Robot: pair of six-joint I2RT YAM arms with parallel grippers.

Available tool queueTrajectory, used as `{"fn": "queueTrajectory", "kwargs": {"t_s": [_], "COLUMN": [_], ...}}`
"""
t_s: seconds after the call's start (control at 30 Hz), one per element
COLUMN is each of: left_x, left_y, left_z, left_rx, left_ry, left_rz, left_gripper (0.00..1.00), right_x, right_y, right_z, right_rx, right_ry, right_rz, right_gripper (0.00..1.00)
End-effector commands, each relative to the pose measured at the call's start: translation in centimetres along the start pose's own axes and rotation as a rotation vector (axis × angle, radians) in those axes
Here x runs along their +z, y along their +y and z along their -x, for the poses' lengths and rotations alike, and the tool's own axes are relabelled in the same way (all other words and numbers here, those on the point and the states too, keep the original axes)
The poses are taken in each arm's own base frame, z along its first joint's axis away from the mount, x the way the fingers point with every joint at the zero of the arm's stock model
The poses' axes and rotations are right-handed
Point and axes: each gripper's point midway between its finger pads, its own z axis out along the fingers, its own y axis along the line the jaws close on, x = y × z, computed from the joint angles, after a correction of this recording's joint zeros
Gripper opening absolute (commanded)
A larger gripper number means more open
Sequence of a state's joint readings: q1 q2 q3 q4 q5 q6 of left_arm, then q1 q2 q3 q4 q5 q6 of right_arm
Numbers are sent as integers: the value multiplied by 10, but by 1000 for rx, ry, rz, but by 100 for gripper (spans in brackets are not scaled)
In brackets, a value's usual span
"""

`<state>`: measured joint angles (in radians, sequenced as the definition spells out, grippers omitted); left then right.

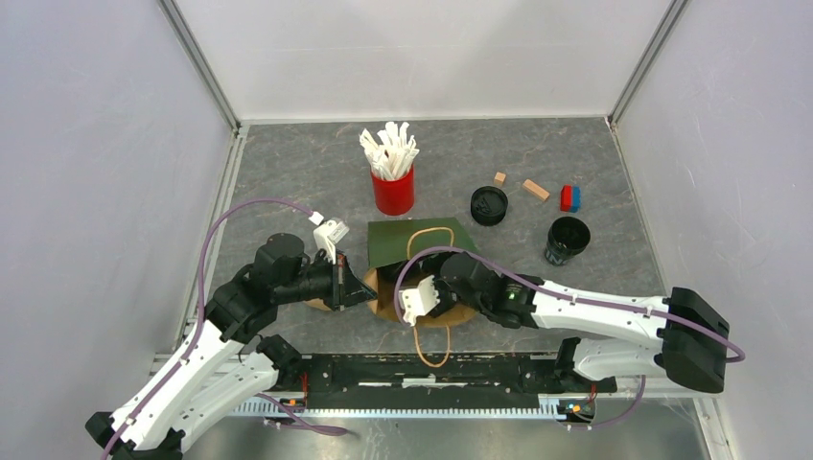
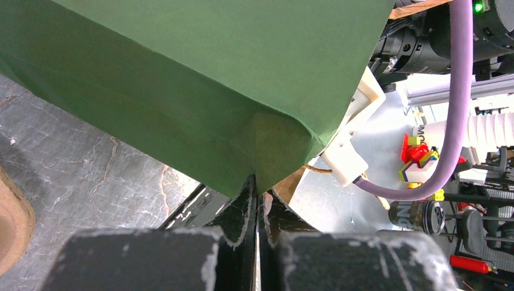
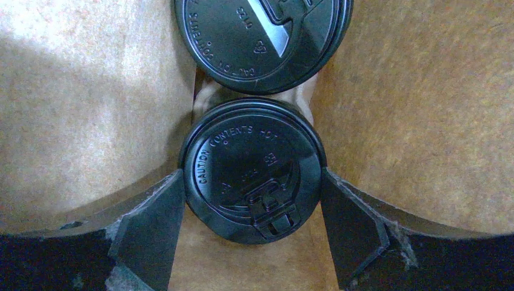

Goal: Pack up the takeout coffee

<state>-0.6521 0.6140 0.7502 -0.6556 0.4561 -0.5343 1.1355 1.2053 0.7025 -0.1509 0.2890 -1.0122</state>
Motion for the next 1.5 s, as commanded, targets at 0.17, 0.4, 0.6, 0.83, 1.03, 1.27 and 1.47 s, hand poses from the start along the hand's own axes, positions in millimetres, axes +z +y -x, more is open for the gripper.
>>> {"fn": "queueTrajectory", "kwargs": {"t_s": [0.17, 0.4, 0.6, 0.83, 1.03, 1.27, 1.47], "left_x": [-2, -2, -2, -2, -2, -2, -2], "left_y": [-12, -12, -11, -11, -11, -11, -10], "left_z": [5, 4, 4, 3, 3, 3, 3], "left_rx": [-10, -12, -14, -14, -16, -17, -16], "left_ry": [-16, -14, -15, -13, -13, -14, -14], "left_rz": [-52, -50, -49, -47, -47, -47, -47], "left_gripper": [2, 2, 2, 2, 2, 2, 2], "right_x": [7, 11, 14, 17, 19, 18, 20], "right_y": [-2, -3, -4, -1, 1, 0, 3], "right_z": [-2, -4, -6, -11, -13, -6, -6], "right_rx": [-2, -10, -2, 2, 4, 13, 26], "right_ry": [1, 12, 17, 31, 35, 16, 15], "right_rz": [-17, -21, -29, -26, -17, 9, 21], "right_gripper": [81, 82, 82, 82, 83, 83, 83]}}
